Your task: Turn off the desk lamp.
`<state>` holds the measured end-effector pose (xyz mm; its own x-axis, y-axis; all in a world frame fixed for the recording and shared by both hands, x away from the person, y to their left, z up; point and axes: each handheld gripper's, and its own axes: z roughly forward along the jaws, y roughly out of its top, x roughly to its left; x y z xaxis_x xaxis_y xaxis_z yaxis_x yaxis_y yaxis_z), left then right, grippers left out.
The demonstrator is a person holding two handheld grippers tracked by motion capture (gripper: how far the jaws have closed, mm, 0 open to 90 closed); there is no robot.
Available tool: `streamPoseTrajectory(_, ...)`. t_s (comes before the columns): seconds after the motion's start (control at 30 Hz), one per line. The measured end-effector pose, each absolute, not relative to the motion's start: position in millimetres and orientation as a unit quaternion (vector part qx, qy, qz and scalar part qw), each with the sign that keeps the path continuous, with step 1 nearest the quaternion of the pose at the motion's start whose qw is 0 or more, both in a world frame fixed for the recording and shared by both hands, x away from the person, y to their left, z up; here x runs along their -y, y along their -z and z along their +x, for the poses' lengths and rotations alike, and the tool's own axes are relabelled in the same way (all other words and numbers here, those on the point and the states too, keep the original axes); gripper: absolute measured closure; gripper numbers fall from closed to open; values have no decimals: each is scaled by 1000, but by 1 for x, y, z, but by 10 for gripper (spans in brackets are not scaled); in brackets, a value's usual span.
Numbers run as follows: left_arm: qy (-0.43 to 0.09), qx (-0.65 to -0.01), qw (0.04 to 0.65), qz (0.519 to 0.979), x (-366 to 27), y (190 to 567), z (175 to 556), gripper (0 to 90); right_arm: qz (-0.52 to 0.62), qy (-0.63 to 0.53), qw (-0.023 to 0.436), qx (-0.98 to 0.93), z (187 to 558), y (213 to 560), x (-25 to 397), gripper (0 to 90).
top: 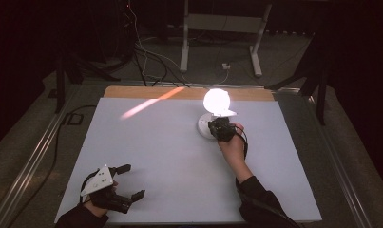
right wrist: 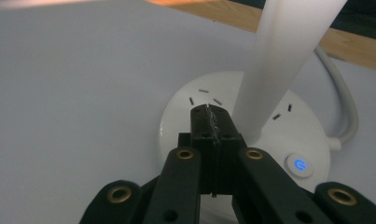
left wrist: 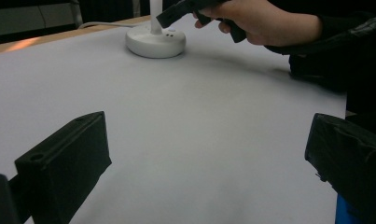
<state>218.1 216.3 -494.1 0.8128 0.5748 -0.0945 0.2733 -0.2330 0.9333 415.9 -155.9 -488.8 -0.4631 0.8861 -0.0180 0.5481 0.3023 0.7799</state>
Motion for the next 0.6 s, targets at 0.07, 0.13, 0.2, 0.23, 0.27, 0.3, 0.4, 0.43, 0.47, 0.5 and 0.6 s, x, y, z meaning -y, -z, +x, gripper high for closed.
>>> streamPoseTrajectory(0.07, -136, -274, 555, 773, -216, 494, 218, 6, 466, -362, 228, -774, 416, 492, 155, 900)
streamPoseTrajectory(0.13, -136, -274, 555, 773, -216, 494, 218, 6, 467, -360, 226, -776, 417, 496, 154, 900)
streamPoseTrajectory(0.2, -136, -274, 556, 773, -216, 494, 218, 6, 466, -358, 224, -777, 417, 498, 153, 900)
streamPoseTrajectory(0.23, -136, -274, 556, 773, -216, 494, 218, 6, 466, -356, 224, -778, 417, 499, 153, 900)
streamPoseTrajectory(0.27, -136, -274, 556, 773, -216, 494, 218, 6, 466, -355, 225, -778, 417, 500, 153, 900)
streamPoseTrajectory(0.3, -136, -274, 555, 773, -216, 494, 218, 6, 467, -354, 224, -779, 417, 500, 153, 900)
streamPoseTrajectory(0.4, -136, -274, 556, 773, -216, 494, 218, 6, 466, -355, 224, -779, 417, 501, 153, 900)
streamPoseTrajectory(0.43, -135, -274, 556, 773, -216, 494, 218, 6, 465, -354, 226, -780, 417, 501, 153, 900)
streamPoseTrajectory(0.47, -135, -274, 556, 773, -216, 494, 218, 6, 464, -352, 227, -781, 417, 501, 152, 900)
streamPoseTrajectory(0.5, -135, -274, 556, 773, -216, 494, 218, 6, 461, -349, 230, -783, 416, 501, 151, 900)
streamPoseTrajectory(0.6, -135, -274, 556, 773, -216, 494, 218, 6, 462, -347, 240, -781, 416, 502, 149, 900)
